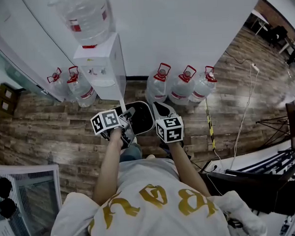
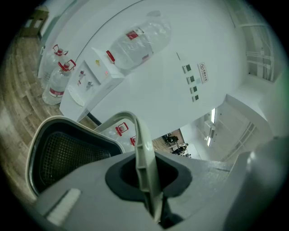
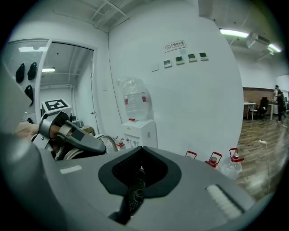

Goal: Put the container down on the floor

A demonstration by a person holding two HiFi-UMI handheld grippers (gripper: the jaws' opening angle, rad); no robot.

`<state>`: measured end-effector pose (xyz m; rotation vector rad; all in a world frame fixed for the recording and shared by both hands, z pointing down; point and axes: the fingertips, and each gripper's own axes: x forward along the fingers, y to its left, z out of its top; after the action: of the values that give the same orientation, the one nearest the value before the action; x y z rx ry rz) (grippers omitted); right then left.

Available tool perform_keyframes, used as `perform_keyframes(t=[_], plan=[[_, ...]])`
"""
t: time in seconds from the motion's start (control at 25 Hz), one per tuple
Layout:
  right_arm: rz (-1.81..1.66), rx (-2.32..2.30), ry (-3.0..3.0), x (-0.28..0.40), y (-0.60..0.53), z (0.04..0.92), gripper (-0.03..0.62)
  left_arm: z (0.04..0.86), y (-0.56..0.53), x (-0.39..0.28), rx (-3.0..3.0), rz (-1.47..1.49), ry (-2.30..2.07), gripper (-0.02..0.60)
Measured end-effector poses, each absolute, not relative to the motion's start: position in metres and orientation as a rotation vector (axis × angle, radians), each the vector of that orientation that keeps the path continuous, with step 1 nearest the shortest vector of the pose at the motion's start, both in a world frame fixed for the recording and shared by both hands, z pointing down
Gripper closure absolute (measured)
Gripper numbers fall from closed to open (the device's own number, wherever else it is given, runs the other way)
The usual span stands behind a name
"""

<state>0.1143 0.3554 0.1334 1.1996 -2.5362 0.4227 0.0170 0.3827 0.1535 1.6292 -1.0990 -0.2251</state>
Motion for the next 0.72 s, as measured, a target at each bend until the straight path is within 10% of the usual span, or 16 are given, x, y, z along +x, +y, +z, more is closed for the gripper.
perform_keyframes(t=[0.72], plan=[[0.522, 1.166, -2.383, 0.054, 0.220, 0.199, 0.568, 0.205, 0.227, -0.047, 1.639, -0.174, -1.006, 0.555]])
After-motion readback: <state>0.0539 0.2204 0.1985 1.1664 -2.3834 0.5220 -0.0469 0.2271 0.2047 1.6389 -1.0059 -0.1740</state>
